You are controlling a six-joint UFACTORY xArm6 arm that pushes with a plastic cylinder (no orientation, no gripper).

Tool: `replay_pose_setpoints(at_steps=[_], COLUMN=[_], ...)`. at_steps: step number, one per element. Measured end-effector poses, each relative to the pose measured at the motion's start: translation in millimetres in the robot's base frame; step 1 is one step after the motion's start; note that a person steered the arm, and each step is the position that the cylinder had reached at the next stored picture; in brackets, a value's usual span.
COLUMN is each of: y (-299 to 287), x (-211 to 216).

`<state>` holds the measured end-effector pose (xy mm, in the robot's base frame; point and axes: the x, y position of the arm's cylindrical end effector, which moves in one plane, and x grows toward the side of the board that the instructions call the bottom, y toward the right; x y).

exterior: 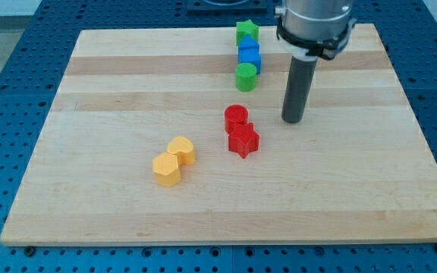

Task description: Separate blue blocks from each other

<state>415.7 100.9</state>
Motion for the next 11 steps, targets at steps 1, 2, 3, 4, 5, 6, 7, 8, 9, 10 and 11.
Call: replay_pose_setpoints(at_steps=[1,2,3,4,5,6,7,8,9,10,11], y=[0.0,0.0,-0.6,-17.8,-47.9,-81.0,-99.0,-89.6,-66.7,-57.1,-59.3], x=[-38.6,-77.8,-113.3,-134.3,-142.8,-149.5,-153.2,-153.2,-153.2,-153.2,-153.2])
